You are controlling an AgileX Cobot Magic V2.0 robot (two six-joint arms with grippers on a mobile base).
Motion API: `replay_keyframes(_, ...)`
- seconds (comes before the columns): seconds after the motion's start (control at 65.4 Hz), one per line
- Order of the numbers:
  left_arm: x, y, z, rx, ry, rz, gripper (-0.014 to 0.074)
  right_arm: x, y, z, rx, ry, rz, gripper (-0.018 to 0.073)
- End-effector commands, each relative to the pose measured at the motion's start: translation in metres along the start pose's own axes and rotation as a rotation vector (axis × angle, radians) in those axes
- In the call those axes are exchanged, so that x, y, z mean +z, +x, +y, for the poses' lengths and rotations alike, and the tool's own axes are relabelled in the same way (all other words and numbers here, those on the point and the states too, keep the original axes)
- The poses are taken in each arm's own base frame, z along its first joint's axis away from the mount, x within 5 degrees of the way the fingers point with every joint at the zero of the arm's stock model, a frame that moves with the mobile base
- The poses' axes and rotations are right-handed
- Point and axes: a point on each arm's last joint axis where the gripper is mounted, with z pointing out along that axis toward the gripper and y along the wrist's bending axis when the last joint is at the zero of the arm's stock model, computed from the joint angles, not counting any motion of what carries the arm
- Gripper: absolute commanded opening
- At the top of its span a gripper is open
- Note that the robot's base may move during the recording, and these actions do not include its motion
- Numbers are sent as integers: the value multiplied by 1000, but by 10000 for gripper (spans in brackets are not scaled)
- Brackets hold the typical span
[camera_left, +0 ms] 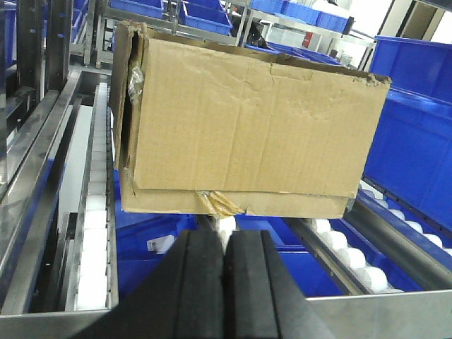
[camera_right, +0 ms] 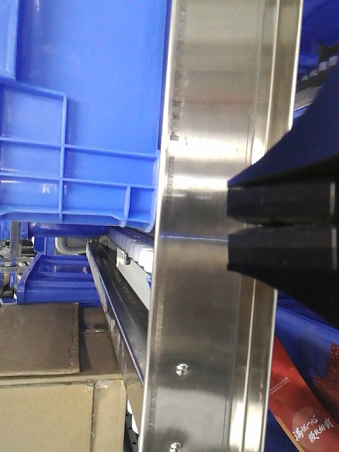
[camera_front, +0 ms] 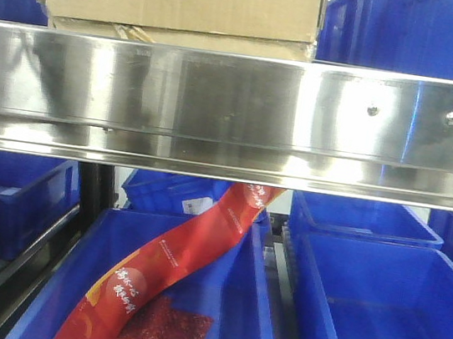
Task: Stack two boxes on right shelf middle
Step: 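Open both grippers and pull them back from the boxes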
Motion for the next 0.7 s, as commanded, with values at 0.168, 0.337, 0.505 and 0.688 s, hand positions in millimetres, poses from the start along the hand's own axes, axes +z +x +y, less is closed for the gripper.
replay_keyframes(0.168, -15, 23, 11, -94, -36, -6, -111, 0, -2, 0, 2, 3, -26, -162)
replay_keyframes(0.337, -33, 62, 28, 174, -120, -171, -111, 0, -2, 0, 2, 3, -26, -162)
replay_keyframes(0.505, -50, 98, 43, 209, -270, -168, -111, 0, -2, 0, 2, 3, -26, -162)
replay_keyframes(0.688, -56, 124, 51, 213, -339, -212, -111, 0, -2, 0, 2, 3, -26, -162)
